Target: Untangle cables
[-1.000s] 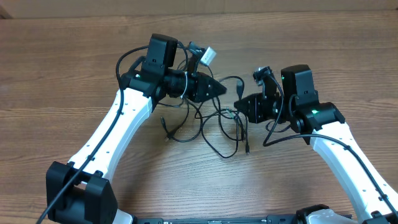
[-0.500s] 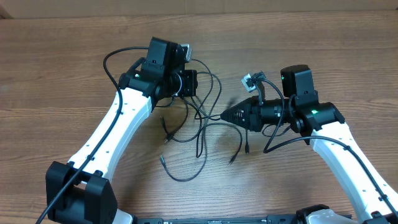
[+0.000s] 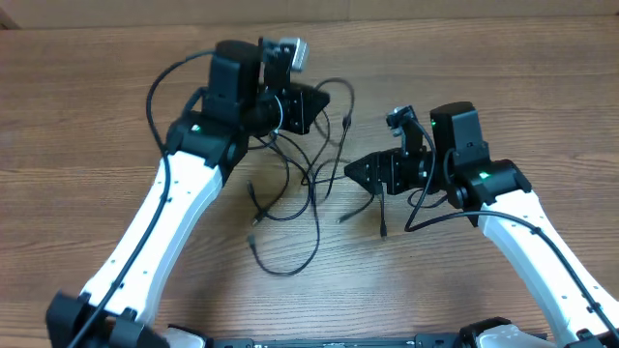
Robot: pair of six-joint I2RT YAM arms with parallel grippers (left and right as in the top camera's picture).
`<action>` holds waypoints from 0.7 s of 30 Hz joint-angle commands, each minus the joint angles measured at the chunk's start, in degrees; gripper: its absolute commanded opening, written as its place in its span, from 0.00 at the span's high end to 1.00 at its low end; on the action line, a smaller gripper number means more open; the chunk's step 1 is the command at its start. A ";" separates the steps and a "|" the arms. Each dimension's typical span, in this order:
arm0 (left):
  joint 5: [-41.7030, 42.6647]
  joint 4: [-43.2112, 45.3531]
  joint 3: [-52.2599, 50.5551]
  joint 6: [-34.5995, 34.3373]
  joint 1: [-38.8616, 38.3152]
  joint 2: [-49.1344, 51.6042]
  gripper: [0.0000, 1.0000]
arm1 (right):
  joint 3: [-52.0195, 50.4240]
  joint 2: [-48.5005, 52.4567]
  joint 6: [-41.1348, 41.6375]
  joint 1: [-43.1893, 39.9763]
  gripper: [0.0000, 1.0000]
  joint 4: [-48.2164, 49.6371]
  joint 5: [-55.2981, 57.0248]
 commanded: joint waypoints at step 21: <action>19.74 23.37 1.27 -22.36 -0.07 -5.05 0.96 | 0.39 0.07 0.17 3.30 0.71 18.69 7.63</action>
